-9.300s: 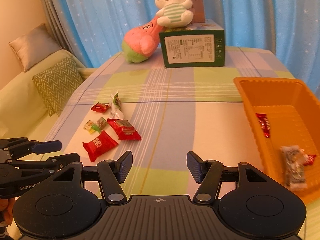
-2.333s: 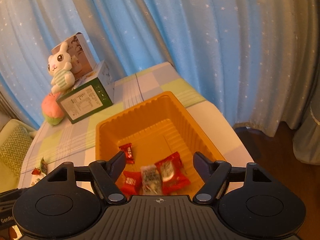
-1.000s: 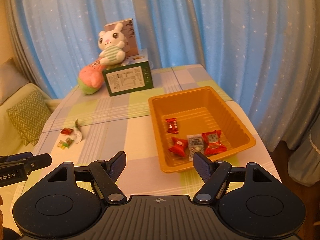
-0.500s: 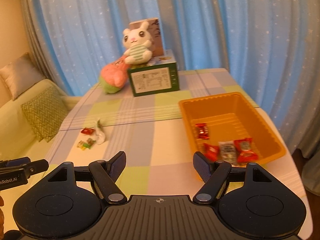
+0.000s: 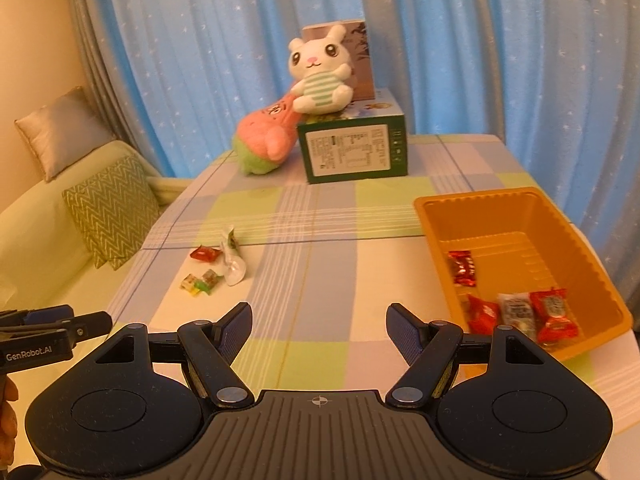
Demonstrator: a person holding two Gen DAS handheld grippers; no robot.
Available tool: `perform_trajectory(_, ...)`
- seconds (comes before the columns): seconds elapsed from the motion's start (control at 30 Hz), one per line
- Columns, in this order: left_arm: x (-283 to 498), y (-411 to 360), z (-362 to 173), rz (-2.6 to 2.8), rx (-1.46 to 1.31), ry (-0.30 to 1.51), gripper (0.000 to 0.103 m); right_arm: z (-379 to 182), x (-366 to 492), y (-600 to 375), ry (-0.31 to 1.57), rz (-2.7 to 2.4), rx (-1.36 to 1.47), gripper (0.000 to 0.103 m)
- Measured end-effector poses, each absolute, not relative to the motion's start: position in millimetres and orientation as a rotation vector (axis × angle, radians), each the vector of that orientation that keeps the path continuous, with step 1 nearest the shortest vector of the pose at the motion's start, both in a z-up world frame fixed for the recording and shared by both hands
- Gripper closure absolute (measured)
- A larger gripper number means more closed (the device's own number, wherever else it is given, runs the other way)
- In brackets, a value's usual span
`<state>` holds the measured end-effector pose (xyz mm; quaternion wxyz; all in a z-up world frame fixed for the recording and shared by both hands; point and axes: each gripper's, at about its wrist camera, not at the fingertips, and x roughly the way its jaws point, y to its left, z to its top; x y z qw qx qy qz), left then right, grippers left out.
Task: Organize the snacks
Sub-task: 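Withdraw both tools from the tray toward the remaining candies, then grasp the clear wrapper with the right tool while the left tool grasps a green candy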
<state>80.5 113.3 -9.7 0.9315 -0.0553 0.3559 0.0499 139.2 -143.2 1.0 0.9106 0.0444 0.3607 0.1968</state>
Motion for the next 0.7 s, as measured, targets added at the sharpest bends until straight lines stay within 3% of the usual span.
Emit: perform_trajectory(0.7,175.6,164.6,-85.0,0.097,-0.078,0.780,0.036,-75.8,241.0,-47.7,0.770,0.566,0.002,0.030)
